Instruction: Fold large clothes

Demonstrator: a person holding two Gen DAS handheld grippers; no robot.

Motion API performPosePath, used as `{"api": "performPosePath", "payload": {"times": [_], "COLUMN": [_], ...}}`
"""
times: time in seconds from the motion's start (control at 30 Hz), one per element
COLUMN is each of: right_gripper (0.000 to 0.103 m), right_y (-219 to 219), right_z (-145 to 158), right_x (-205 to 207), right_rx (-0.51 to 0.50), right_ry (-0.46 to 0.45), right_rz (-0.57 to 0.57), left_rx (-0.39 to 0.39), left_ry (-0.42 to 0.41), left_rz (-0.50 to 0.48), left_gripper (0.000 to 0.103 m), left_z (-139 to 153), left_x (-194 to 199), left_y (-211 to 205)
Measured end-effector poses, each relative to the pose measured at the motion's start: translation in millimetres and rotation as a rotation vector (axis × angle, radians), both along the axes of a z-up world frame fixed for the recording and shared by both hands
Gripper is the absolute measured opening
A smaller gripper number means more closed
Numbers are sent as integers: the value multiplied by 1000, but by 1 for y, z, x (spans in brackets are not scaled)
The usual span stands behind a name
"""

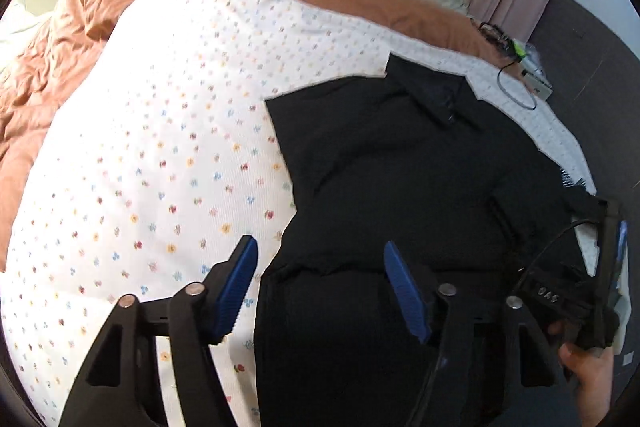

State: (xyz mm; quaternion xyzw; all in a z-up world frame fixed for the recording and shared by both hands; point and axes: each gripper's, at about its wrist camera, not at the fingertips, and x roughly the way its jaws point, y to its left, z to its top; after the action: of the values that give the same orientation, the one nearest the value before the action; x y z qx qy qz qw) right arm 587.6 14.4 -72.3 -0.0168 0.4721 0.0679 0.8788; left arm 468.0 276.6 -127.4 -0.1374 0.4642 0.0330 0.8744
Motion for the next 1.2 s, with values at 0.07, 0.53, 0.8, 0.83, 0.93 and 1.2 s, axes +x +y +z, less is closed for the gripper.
{"api": "performPosePath", "payload": {"times": [0.07, 0.53, 0.8, 0.83, 0.93, 1.2], "right_gripper": [56, 31, 57, 57, 57, 14], "right_y": [-2, -180, -241, -244, -246, -232], "right_z": [3, 31, -10, -18, -26, -49], "right_x": [3, -9, -6, -6, -1, 28], "right_rx": [-1, 408, 701, 749, 790, 790], "right_ry": [-29, -51, 77, 88, 132, 110], "right_rz": [-16, -308, -325, -325, -312, -228], "left_rx": [-3, -28, -138, -146, -131, -140], "left_ry": [38, 65, -4, -9, -13, -2], "left_rz": [16, 181, 258, 262, 258, 264], "left_gripper": [50, 47, 47, 47, 47, 47], "left_z": [-15, -15, -1, -2, -9, -22], "left_x": [3, -20, -44, -46, -45, -31], "left_y": [-1, 9, -10, -13, -22, -16]}}
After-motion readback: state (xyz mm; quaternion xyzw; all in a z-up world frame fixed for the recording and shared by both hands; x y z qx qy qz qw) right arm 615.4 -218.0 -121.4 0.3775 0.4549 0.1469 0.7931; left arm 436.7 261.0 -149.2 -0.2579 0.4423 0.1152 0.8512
